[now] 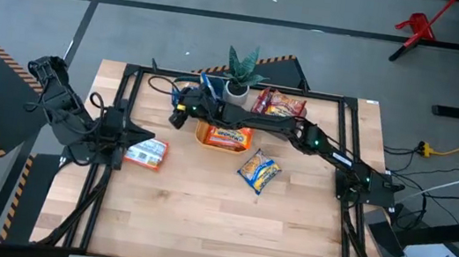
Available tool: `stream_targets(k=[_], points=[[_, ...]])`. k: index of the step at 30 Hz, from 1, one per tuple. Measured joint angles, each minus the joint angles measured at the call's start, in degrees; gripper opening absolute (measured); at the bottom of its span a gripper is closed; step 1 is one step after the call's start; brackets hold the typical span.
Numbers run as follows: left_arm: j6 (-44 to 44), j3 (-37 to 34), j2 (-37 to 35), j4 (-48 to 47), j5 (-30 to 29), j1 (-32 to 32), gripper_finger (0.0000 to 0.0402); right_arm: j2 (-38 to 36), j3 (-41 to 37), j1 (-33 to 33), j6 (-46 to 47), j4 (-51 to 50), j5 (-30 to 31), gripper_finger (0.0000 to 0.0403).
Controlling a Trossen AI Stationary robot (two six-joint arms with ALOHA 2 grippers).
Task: Sort Maruchan noodles
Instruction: Put the bottom blue noodle pack into the blue bin
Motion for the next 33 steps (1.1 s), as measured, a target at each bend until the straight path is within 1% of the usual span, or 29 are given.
stream_targets(k=[3, 11, 13, 19, 23, 25, 30, 33], points=[[-0.35, 0.0, -0.02, -0.52, -0.11, 0.0, 0.0, -0.01, 0.0, 0.01, 0.45, -1.44, -0.01, 0.0199], [-1.49, 0.0, -0.02, -1.11, -0.19, 0.0, 0.0, 0.0, 0.0, -0.49, 1.83, -1.83, -0.07, 0.0033], [-1.49, 0.0, -0.02, -1.11, -0.19, 0.0, 0.0, 0.0, 0.0, -0.73, 1.82, -1.77, -0.34, 0.0009], [-1.52, 0.0, -0.02, -1.09, -0.21, 0.01, 0.0, -0.02, 0.0, -1.48, 2.27, -1.88, -1.17, 0.0026], [-1.53, 0.0, 0.0, -1.09, -0.24, 0.02, 0.0, 0.54, 0.0, -1.58, 2.5, -1.13, -3.09, 0.001], [-1.53, 0.0, -0.02, -1.08, -0.4, 0.01, 0.0, 1.0, -0.03, -1.63, 3.11, -1.85, -3.07, 0.0003], [-1.66, 0.0, -0.02, -1.05, -0.37, 0.0, 0.0, 1.86, -0.07, -2.18, 5.24, -1.9, -3.82, 0.0008], [-2.53, 0.0, -0.02, -1.11, -0.37, 0.0, 0.0, 2.22, 0.02, -2.69, 6.48, -1.68, -3.88, 0.0003]])
